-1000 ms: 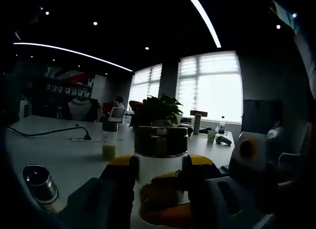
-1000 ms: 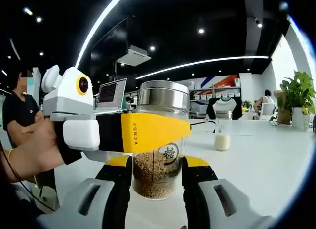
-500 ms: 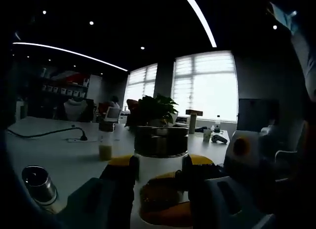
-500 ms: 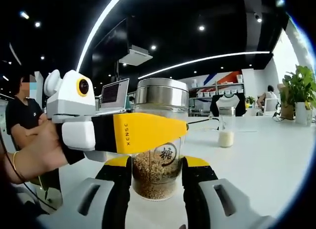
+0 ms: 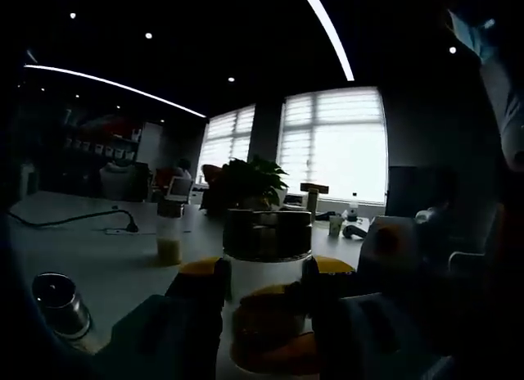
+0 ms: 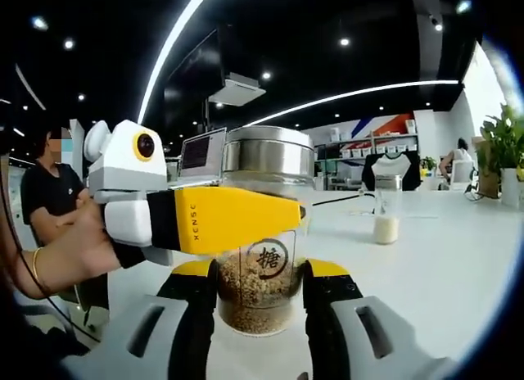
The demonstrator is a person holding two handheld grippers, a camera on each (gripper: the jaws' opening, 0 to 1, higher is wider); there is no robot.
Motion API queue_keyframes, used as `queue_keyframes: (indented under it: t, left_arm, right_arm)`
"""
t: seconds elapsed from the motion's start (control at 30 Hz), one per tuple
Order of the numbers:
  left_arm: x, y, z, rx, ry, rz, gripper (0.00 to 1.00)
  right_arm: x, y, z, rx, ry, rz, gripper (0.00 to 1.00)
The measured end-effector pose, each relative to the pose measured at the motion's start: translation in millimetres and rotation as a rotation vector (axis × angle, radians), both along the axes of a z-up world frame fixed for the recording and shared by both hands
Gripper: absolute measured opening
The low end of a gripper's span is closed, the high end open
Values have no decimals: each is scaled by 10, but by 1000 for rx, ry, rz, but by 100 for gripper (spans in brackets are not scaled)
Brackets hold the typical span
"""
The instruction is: Rotate the seasoning bottle until the label or dispensing opening points toward the visible target arrow and the bottle remains upright within the marked orientation range
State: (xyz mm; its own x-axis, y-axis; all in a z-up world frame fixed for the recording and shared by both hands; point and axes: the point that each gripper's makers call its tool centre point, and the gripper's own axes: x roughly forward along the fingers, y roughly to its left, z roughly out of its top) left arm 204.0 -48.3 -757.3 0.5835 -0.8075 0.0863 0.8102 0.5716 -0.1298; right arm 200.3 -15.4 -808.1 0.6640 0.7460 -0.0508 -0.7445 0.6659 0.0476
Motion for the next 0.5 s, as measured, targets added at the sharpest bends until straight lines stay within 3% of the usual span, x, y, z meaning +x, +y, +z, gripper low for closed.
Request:
queue_keyframes:
  t: [0.5]
  left_arm:
    - [-118, -10, 27, 28, -24, -57, 42]
  right_arm:
    - [-93, 78, -5, -26, -3, 110, 41]
